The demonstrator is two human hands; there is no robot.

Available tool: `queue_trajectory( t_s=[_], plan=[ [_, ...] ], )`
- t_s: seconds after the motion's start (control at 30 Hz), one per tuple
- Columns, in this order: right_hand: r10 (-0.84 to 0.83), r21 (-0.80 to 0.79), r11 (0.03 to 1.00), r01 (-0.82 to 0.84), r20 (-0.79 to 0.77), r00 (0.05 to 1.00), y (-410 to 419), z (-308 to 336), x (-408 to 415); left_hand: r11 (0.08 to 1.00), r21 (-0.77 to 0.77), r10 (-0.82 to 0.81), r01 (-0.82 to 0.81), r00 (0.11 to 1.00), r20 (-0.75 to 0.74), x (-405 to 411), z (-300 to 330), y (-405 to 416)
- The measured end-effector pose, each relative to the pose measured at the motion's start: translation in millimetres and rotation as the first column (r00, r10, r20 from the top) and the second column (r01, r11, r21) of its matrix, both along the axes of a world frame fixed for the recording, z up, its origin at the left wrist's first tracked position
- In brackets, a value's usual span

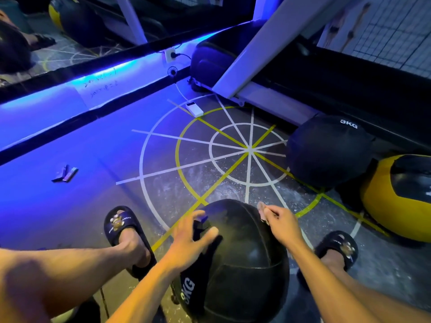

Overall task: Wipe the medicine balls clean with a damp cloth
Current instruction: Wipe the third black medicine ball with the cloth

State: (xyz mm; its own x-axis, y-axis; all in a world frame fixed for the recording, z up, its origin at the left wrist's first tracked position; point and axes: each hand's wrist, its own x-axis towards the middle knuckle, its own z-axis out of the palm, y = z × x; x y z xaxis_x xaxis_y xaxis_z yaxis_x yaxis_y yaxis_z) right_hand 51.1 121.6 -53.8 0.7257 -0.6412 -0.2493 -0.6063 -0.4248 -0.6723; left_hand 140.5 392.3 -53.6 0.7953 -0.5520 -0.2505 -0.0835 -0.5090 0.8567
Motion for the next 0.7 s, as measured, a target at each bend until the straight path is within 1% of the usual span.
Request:
queue_trajectory(
  t_s=[0.03, 0.07, 0.13, 0.2, 0.3, 0.4, 0.53, 0.63, 0.7],
  plan=[
    [-0.026, 0.016, 1.000, 0.026, 0.029, 0.999, 3, -1, -12, 0.996, -0.048, 0.072, -0.073, 0.997, -0.024, 0, -2, 1],
    [-0.047, 0.035, 0.998, 0.046, 0.050, 0.998, 6, 0, -23, 0.989, -0.061, 0.134, -0.136, 0.990, -0.041, -1, -5, 2],
    [-0.083, 0.075, 0.994, 0.076, 0.088, 0.993, 12, 3, -44, 0.978, -0.007, 0.206, -0.207, 0.978, -0.017, -7, -11, 3],
    [-0.113, 0.095, 0.990, 0.102, 0.127, 0.985, 18, 4, -62, 0.981, 0.019, 0.191, -0.192, 0.980, 0.055, -15, -12, -2],
    [-0.199, 0.104, 0.978, 0.183, 0.176, 0.964, 23, -2, -76, 0.986, 0.020, 0.158, -0.166, 0.965, 0.208, -26, -1, -15],
    [-0.225, 0.133, 0.971, 0.201, 0.208, 0.952, 30, -9, -81, 0.965, 0.042, 0.239, -0.258, 0.935, 0.264, -29, 8, -21],
    [-0.321, 0.211, 0.938, 0.275, 0.230, 0.919, 29, -12, -82, 0.980, 0.101, 0.119, -0.173, 0.906, 0.405, -17, 11, -25],
    [-0.438, 0.334, 0.875, 0.350, 0.238, 0.867, 22, -17, -84, 0.992, 0.084, 0.028, -0.091, 0.827, 0.561, -21, 19, -30],
    [-0.512, 0.398, 0.827, 0.398, 0.237, 0.826, 18, -17, -85, 0.995, 0.096, -0.024, -0.043, 0.797, 0.603, -30, 24, -26]
  ],
)
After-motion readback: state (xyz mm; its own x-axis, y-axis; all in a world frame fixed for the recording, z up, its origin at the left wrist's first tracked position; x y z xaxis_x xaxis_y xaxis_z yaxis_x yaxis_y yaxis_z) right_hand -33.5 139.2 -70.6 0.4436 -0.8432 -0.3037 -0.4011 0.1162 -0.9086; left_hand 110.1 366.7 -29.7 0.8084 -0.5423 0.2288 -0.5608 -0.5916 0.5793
